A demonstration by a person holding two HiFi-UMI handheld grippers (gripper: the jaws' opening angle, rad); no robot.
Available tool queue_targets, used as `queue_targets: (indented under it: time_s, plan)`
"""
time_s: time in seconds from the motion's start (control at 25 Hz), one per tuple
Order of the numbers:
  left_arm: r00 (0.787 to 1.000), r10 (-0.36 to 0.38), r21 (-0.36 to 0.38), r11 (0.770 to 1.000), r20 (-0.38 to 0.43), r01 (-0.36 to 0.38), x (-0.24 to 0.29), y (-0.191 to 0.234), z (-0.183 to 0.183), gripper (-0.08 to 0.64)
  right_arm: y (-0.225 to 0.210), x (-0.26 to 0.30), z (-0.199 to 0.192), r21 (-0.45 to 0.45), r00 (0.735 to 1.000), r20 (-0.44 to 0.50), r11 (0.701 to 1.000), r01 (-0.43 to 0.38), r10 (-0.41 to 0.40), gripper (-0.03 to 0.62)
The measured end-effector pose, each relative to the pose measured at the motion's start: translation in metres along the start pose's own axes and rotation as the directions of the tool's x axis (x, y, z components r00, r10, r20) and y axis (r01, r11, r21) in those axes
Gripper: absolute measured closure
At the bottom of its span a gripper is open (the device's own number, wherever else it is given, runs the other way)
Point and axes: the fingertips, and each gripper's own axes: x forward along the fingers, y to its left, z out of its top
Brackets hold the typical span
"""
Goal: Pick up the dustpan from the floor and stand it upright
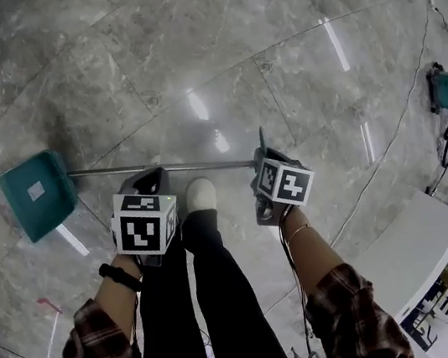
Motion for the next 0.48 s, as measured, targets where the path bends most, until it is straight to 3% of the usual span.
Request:
queue_targets:
  time_s: [0.48]
  plan:
    - [0.994, 0.005, 0.023, 1.000, 0.111, -0.008, -0.092, -0.050, 0.078, 0.558, -0.009, -0.115, 0.078, 0.019, 0.993, 0.112, 0.999, 0.038, -0.040, 0.499]
